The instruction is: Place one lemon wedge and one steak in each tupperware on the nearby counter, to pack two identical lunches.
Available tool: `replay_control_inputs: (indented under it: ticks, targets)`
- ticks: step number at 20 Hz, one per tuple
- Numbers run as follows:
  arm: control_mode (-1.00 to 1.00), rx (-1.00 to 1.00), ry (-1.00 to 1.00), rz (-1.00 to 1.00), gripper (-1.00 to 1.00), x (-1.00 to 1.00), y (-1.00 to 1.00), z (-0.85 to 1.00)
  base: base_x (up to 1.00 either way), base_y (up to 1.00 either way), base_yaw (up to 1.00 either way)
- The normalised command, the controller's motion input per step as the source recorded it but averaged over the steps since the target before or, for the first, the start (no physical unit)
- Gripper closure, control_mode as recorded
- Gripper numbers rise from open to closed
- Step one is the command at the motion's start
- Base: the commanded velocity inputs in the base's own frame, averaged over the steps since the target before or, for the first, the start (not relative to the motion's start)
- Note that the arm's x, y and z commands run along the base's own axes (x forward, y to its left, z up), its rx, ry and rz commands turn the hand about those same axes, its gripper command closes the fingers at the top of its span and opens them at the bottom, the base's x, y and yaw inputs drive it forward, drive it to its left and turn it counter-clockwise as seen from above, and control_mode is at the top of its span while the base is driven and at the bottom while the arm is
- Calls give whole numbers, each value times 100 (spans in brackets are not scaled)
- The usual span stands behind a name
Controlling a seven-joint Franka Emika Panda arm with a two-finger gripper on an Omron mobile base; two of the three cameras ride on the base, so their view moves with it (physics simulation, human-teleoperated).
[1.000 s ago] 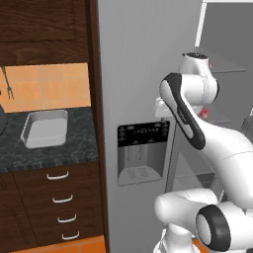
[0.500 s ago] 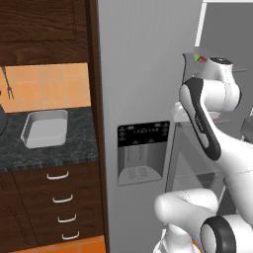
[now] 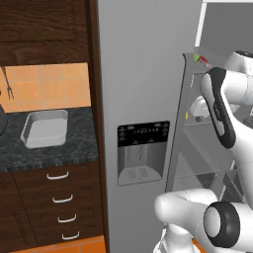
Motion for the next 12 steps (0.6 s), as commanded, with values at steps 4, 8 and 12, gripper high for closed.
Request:
replay_control_inputs:
  ticks: [4,8,12]
  targets:
    - [-100,1,1,-2,-100,42,-55,-5,0,0,0]
    - [-100,-1,4,-17,-100,66,-26,-24,0,0,0]
    - [-100,1,0,-27,-100,34,-27,-31,0,0,0]
